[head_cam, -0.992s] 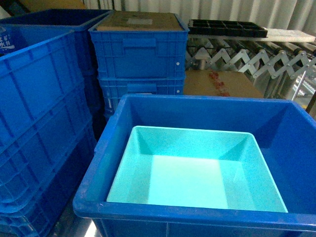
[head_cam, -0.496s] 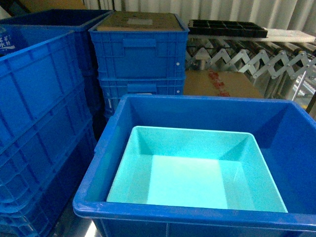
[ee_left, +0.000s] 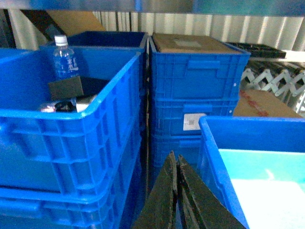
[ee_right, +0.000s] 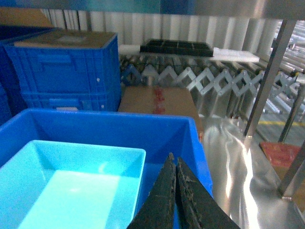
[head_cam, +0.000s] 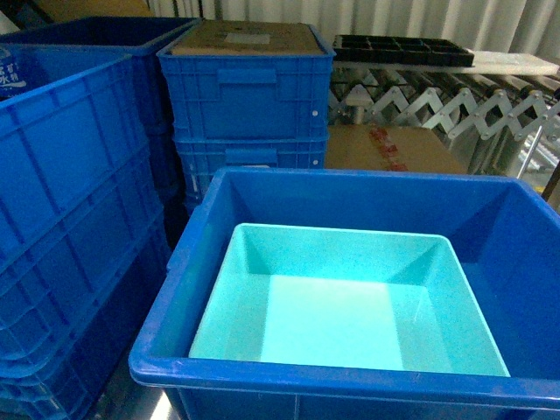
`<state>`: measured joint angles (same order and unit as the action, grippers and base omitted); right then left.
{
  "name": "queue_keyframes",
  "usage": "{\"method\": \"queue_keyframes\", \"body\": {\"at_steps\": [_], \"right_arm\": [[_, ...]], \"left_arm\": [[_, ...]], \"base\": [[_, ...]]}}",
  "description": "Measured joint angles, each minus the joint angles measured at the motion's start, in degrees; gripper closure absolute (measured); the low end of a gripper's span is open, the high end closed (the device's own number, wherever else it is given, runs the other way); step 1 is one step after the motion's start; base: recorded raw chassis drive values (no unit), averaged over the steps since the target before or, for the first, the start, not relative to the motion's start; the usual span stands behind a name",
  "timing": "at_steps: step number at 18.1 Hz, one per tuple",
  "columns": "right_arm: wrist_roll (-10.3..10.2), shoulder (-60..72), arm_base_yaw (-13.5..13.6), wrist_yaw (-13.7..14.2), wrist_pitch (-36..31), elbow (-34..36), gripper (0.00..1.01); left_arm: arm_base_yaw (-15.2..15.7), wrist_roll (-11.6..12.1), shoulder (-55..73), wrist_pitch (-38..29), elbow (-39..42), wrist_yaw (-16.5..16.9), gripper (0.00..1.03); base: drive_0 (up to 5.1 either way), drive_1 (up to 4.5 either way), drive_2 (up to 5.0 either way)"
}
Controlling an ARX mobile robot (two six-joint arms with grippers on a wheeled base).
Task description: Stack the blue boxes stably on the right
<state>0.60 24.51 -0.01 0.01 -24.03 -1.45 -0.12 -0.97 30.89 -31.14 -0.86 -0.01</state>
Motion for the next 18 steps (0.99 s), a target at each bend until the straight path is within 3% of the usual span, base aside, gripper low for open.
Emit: {"method": "queue_keyframes", "body": {"at_steps": [3,14,15,16,18], "right_arm": [[-0.02,-5.73,0.00,0.00,4.98,0.70,1.00],[-0.02,-14.97,0.00,0.00,14.64,0.70,1.00],[-0.02,-20.79,0.00,-0.09,23.32,0.68,1.00],[-0.02,-24.17,0.00,-0.11,23.02,0.66,1.00],[-0.02,-24.26,0.00,0.00,24.39,0.68,1.00]], "left_arm": [[0.00,0.00,-7.54,7.74,-0.04,0.02,1.01],[0.00,0.00,-19.06,19.19,-0.04,0.00,1.01],[0.00,0.00,-19.96,20.20,-0.04,0.00,1.01],[0.00,0.00,-20.94,21.16,-0.04,-0.02,1.01],[0.00,0.00,-30.05,31.91,-0.07,-0.04,1.01]], "base": [[0.0,0.00,0.0],[0.0,0.00,0.0],[0.0,0.00,0.0],[0.0,0.00,0.0],[0.0,0.00,0.0]]}}
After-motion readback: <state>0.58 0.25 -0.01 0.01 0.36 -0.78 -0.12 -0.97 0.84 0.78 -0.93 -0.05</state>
